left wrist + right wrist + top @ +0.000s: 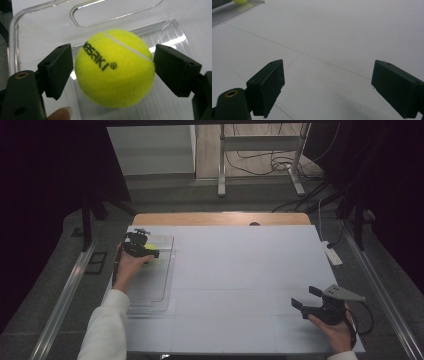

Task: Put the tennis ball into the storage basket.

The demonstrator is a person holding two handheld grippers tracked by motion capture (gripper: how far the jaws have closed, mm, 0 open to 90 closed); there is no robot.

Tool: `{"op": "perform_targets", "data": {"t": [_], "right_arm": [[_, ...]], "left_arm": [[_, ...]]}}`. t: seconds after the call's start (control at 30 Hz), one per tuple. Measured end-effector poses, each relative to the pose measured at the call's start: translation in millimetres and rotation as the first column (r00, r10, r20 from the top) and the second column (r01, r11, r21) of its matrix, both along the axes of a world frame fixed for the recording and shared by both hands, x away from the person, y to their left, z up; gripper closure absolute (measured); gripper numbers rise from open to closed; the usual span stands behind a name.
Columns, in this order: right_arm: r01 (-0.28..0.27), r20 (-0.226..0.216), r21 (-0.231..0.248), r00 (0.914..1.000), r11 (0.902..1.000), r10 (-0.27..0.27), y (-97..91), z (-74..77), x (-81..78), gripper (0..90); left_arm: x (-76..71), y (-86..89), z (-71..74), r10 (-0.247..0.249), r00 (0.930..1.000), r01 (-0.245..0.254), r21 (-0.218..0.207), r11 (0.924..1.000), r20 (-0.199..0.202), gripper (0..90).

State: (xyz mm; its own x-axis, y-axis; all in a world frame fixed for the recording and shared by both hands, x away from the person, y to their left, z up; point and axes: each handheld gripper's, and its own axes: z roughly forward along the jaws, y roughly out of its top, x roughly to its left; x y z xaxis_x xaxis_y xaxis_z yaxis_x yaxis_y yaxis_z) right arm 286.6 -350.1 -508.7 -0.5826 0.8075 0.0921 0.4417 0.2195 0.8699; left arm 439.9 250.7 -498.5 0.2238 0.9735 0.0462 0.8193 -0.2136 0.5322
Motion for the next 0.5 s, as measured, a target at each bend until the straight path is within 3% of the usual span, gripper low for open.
{"op": "perform_targets", "data": {"t": [0.23, 0.4, 0.5], "right_arm": [[0.000, 0.001, 0.000, 1.0000, 1.0000, 0.000, 0.0, 0.1, -0.1, 11.6], [0.001, 0.001, 0.001, 1.0000, 1.0000, -0.001, 0.4, 0.2, -0.1, 11.6], [0.002, -0.001, 0.001, 1.0000, 1.0000, -0.002, 0.5, 0.2, 0.1, 11.6]], "left_arm": [[-4.6, 2.4, 5.0, -0.017, 0.9987, 0.019, -0.041, 0.9990, 0.049, 14.2], [-11.8, 3.8, 12.1, -0.027, 0.9943, 0.037, -0.095, 0.9948, 0.103, 13.9], [-16.2, 3.3, 16.5, -0.038, 0.9907, 0.052, -0.103, 0.9934, 0.130, 13.9]]}}
